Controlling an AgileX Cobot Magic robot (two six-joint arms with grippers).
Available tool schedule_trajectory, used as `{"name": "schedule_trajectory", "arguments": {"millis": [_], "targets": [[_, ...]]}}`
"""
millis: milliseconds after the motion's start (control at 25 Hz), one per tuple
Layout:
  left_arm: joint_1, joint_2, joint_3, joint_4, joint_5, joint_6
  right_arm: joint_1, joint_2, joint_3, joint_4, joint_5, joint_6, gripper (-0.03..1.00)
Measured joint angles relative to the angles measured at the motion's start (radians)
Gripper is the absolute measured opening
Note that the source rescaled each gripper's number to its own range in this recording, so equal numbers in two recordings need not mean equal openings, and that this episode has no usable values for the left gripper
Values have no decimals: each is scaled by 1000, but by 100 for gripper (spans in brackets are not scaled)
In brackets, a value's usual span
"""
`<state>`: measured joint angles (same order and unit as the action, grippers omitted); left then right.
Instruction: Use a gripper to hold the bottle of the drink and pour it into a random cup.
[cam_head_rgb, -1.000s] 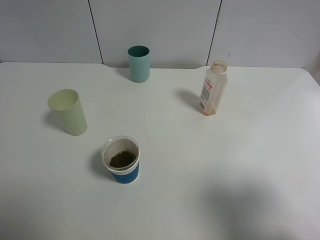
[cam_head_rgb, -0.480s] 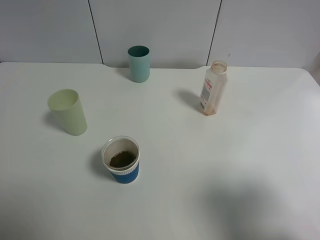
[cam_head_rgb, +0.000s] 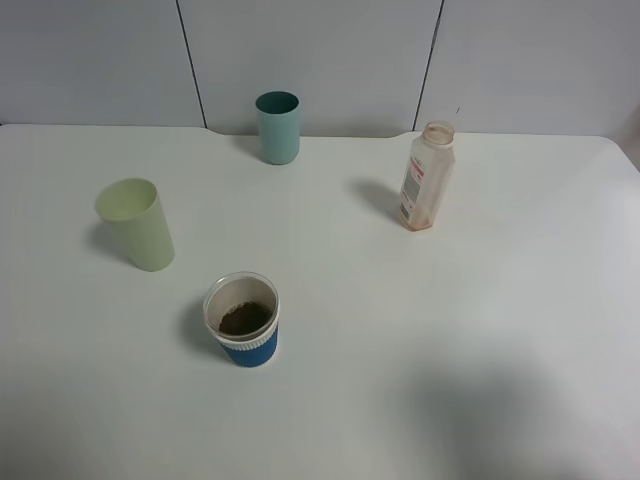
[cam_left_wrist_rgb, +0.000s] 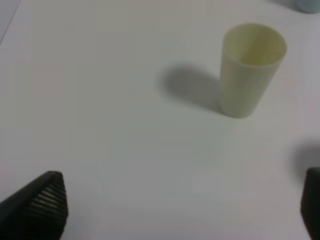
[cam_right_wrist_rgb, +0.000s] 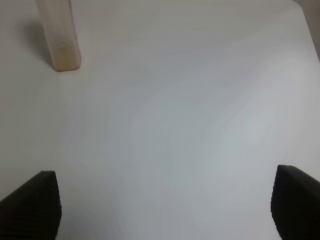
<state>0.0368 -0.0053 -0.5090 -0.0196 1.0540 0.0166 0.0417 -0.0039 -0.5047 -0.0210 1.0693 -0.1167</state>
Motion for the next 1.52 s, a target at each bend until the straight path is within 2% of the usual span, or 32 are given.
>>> {"name": "schedule_trajectory", "arguments": {"millis": [320,1520], "targets": [[0,0,0,1,0,0,-99,0,1,0,0,6,74],[0,0,0,1,0,0,-101,0,1,0,0,6,74]]}}
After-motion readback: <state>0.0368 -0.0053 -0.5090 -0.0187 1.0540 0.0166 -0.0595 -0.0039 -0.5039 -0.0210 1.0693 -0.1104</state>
